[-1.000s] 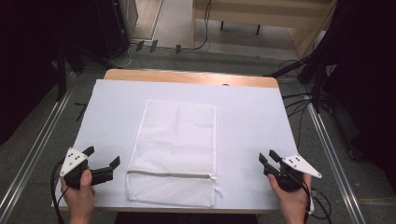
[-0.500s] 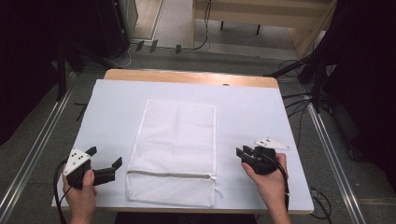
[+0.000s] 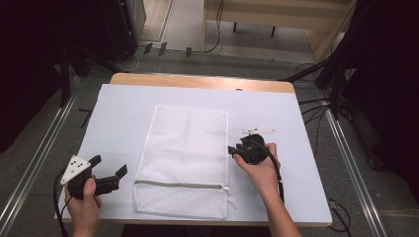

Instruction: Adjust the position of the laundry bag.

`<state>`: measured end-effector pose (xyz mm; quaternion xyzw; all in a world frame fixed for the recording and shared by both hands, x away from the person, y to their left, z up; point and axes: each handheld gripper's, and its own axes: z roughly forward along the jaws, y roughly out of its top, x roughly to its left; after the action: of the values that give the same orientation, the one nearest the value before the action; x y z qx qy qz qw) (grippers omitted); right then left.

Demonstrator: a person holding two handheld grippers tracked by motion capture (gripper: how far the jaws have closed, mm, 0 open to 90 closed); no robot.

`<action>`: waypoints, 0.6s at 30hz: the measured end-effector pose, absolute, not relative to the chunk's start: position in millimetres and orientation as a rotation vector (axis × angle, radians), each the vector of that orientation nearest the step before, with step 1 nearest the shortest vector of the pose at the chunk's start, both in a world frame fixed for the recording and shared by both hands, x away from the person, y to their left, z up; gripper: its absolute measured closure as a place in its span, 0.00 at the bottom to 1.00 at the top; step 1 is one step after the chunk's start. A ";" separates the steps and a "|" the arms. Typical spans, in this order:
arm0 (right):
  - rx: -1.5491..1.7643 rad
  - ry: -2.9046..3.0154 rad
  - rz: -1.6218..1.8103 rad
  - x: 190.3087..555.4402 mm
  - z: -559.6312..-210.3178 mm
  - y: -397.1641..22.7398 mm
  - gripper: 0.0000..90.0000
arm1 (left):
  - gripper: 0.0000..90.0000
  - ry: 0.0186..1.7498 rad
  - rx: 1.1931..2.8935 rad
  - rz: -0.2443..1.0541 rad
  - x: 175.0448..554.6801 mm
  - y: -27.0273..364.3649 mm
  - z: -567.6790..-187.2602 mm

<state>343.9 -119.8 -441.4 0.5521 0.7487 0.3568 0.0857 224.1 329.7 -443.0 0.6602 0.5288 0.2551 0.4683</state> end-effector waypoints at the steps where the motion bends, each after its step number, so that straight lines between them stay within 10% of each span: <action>1: 1.646 2.232 1.063 343.9 -441.4 -119.8 0.73 | 0.00 1.302 1.614 0.628 224.1 330.2 -443.0; 18: 1.809 2.300 0.950 353.9 -456.0 -105.3 0.79 | 0.00 1.309 1.608 0.611 224.6 330.8 -442.8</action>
<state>353.9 -105.3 -456.0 0.5877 0.7472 0.3088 0.0326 224.6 330.8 -442.8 0.6564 0.5344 0.2494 0.4704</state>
